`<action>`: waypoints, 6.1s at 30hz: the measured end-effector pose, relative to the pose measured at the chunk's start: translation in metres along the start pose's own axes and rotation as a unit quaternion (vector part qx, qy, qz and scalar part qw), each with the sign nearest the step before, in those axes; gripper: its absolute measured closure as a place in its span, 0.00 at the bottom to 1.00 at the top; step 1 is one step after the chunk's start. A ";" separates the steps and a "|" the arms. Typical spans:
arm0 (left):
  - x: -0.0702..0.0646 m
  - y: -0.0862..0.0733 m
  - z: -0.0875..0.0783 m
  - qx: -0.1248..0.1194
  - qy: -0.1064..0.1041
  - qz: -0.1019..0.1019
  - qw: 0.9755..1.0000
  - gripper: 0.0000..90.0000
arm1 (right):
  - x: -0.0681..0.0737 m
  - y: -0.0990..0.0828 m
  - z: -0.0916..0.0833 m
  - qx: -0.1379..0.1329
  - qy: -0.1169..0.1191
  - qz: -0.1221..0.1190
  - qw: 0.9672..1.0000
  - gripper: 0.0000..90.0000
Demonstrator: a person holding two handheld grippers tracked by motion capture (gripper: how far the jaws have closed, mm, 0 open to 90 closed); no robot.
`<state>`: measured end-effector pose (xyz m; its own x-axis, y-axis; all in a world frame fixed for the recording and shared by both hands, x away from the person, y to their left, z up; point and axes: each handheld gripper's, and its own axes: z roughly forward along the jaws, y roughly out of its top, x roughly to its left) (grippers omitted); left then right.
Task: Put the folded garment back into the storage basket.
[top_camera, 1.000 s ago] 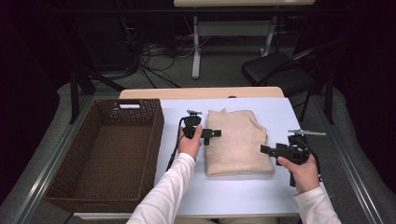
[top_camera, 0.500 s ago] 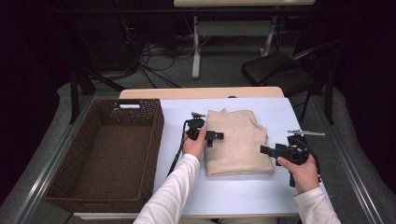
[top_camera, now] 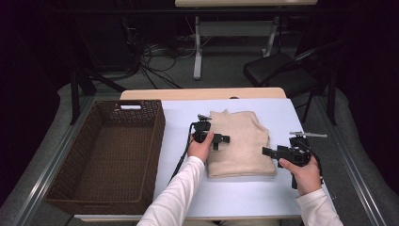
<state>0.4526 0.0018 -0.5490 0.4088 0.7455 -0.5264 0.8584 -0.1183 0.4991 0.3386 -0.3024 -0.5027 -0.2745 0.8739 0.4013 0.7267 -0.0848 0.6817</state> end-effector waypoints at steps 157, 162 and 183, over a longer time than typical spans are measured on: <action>-0.006 -0.002 -0.011 -0.039 -0.001 -0.053 0.998 0.66 | -0.015 -0.023 0.034 0.091 0.030 0.140 0.985 0.79; -0.009 -0.001 -0.013 -0.041 0.009 -0.047 0.998 0.69 | -0.013 -0.022 0.033 0.084 0.029 0.144 0.986 0.79; -0.019 0.004 -0.021 -0.039 0.034 -0.020 0.998 0.72 | 0.000 -0.014 0.017 0.046 0.027 0.112 0.992 0.80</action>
<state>0.4416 0.0011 -0.5224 0.3502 0.7920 -0.5001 0.8456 -0.0377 0.5325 0.3394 -0.2929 -0.5222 -0.1310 0.8112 0.5700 0.8274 -0.2273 0.5136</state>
